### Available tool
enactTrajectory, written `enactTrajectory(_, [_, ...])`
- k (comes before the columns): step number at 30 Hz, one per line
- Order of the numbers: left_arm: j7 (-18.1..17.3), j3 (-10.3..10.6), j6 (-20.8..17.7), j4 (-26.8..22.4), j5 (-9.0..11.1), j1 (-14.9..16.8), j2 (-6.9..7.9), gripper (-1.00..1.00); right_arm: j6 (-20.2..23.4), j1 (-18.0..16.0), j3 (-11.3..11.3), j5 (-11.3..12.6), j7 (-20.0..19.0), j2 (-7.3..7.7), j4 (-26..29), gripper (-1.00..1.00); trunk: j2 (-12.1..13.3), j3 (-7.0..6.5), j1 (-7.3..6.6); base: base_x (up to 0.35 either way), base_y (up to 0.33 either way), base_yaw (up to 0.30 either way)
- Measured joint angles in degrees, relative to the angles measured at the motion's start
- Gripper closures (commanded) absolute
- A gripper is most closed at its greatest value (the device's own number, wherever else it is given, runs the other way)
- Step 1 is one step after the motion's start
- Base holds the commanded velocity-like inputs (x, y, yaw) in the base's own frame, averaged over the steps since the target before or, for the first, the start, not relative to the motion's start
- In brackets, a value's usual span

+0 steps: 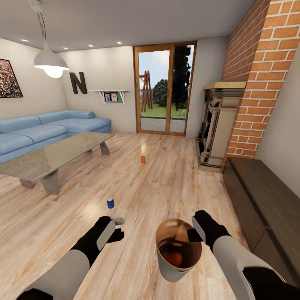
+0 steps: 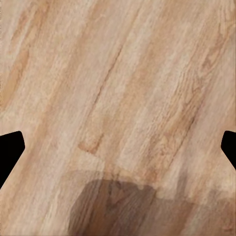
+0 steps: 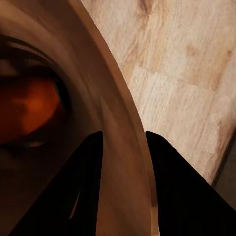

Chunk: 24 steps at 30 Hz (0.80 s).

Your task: Put the three can of soda from the living room inside the tash can in the kitchen.

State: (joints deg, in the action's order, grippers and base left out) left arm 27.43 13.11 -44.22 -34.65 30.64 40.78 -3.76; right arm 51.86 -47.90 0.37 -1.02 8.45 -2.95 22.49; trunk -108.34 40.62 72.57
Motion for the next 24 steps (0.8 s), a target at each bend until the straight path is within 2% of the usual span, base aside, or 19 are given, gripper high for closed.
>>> enactTrajectory(5, [-0.04, 0.16, 1.91, 2.93, -0.12, 0.00, 0.05, -1.00, -1.09, 0.21, -0.01, 0.23, -0.02, 0.25, -0.04, 1.00, 0.00, 0.00, 0.00, 0.000, 0.000, 0.000])
enactTrajectory(6, [-0.09, 0.19, 2.78, 4.19, -0.14, 0.00, 0.09, -1.00, -1.30, 0.26, -0.08, 0.71, -0.08, 0.72, -0.05, 1.00, 0.00, 0.00, 0.00, 0.000, 0.000, 0.000])
enactTrajectory(9, [-0.25, 0.21, 4.00, 5.93, -0.14, 0.00, 0.12, -1.00, -1.33, 0.32, 0.17, -0.77, 0.09, 1.65, -0.14, 1.00, 0.00, 0.00, 0.00, 0.000, 0.000, 0.000])
enactTrajectory(12, [-0.36, 0.28, 4.96, 7.16, -0.16, 0.00, 0.14, -1.00, -2.08, 0.35, 0.12, -0.51, 0.04, 2.88, -0.27, 1.00, 0.00, 0.00, 0.00, 0.000, 0.000, 0.000])
enactTrajectory(14, [-0.47, 0.32, 6.57, 7.77, -0.19, -0.05, 0.22, -1.00, -4.97, 0.56, -0.08, 0.40, -0.09, 3.72, -0.58, 1.00, 0.00, 0.00, 0.00, 0.000, 0.000, 0.000])
enactTrajectory(17, [-0.78, 0.32, 7.63, 7.91, -0.28, -0.07, 0.27, -1.00, -6.08, 1.10, 0.19, -0.37, -0.01, 4.07, -0.74, 1.00, 0.00, 0.01, 0.00, 0.000, 0.000, 0.000])
enactTrajectory(19, [-2.23, 0.33, 8.19, 8.00, -0.30, -0.08, 0.30, -1.00, -6.86, 1.84, 0.02, 0.55, -0.10, 4.40, -0.75, 1.00, 0.00, 0.00, 0.00, 0.000, 0.000, 0.000])
enactTrajectory(22, [-4.37, 0.34, 8.49, 8.04, -0.34, -0.08, 0.31, -1.00, -7.32, 2.78, 0.12, 0.17, -0.06, 4.76, -0.81, 1.00, 0.00, 0.00, 0.00, 0.000, 0.000, 0.000])
enactTrajectory(24, [-5.84, 0.34, 8.63, 8.07, -0.37, -0.09, 0.32, -1.00, -9.10, 3.75, 0.13, 0.08, -0.09, 5.13, -0.82, 1.00, 0.00, 0.00, 0.00, 0.000, 0.000, 0.000])
